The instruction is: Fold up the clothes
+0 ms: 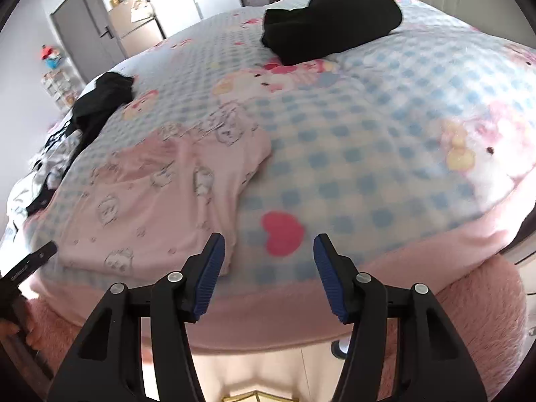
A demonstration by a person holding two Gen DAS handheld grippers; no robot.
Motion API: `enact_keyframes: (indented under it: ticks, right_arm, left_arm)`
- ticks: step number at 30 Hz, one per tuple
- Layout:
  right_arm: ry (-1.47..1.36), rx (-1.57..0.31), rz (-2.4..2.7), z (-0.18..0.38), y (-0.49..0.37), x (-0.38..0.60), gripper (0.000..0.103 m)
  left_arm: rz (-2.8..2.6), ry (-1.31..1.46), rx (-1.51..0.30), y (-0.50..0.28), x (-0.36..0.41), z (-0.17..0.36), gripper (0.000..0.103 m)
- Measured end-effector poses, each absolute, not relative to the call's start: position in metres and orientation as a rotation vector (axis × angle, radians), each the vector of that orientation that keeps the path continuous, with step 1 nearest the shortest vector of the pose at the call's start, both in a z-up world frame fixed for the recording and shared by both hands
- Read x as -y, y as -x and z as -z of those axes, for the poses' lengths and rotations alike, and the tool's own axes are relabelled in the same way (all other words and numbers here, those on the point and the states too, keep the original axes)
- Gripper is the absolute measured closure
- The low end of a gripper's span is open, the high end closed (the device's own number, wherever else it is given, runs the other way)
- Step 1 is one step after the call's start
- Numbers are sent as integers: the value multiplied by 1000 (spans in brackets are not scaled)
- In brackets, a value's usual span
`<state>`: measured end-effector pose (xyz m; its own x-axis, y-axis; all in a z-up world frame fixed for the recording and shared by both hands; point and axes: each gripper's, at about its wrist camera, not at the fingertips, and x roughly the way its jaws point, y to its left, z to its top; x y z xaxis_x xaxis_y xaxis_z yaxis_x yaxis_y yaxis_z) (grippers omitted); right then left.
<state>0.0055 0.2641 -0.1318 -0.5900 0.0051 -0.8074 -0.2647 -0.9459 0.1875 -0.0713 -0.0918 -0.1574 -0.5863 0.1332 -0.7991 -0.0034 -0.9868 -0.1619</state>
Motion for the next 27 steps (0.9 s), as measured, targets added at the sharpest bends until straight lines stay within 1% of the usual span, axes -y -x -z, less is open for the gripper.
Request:
enact_keyframes:
  ticks: [3,7,10,14,16,21,23,26,27]
  right_arm:
    - [1362,-396,-2658,138,-4,-251,46]
    - [1398,-338,-2572,149,-1,-252,48]
    - [1350,-404,-2562,141,-9,-268,48]
    - [1303,-481,-2651,125,-7,-272,48]
    - [1313,-493,-2696,123,2,-267,49]
    - [1375,-384,-2724,136,32,-248,49]
    - [1399,-318,-2698,145,40,-247,51]
    - [1380,-410,-2691,149,40,-264,52]
    - [1378,-428,-2691,150,40,-268,52]
  left_arm:
    - [-2700,1403,190,71,80,162,45]
    - [-2735,1476,145,74,82,163,46]
    - [-2696,1432,210,77,79,150,48]
    - [-2512,1317,157,93,22,129,48]
    - [-2452,1311,120,104,-5,130,48]
    - [-2348,1341,15,132,-66,143,49]
    - [-2306,1351,-25,144,-90,148,49]
    - [-2241,1365,-85,161,-127,156,49]
    - [-2234,1367,-101,166,-134,158,51]
